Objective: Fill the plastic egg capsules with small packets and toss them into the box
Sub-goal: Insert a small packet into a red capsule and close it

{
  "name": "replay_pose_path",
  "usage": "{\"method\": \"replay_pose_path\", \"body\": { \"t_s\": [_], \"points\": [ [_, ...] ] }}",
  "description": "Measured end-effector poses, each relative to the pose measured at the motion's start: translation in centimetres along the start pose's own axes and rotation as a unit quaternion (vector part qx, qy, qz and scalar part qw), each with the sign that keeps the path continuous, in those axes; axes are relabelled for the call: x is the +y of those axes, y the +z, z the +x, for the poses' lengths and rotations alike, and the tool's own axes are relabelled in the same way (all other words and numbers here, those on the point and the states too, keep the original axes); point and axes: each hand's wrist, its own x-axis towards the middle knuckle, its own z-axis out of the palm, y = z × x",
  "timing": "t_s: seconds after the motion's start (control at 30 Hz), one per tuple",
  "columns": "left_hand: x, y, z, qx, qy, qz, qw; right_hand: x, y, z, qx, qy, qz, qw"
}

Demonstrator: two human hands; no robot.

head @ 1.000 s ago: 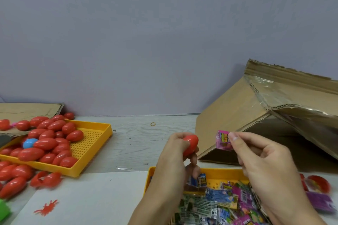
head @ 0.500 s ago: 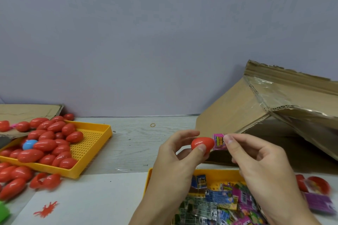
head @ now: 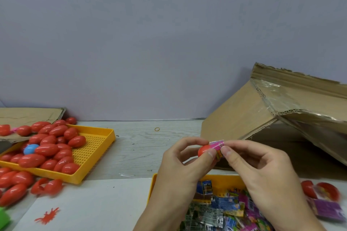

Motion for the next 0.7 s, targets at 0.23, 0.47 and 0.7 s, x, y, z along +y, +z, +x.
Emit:
{"method": "replay_pose_path", "body": {
  "t_s": [0.23, 0.47, 0.7],
  "points": [
    [0.0, 0.0, -0.2, 0.013, 0.000, 0.009, 1.000, 0.1, -0.2, -0.1, -0.012, 0.020, 0.017, 1.000],
    [0.4, 0.2, -0.4, 0.013, 0.022, 0.041, 0.999, -0.8, 0.1, 0.0, 0.011, 0.054, 0.044, 0.998],
    [0.7, 0.4, -0.4, 0.000, 0.050, 0.035, 0.998, -0.8, 0.0, 0.1, 0.025, 0.062, 0.078, 0.995]
  ]
}}
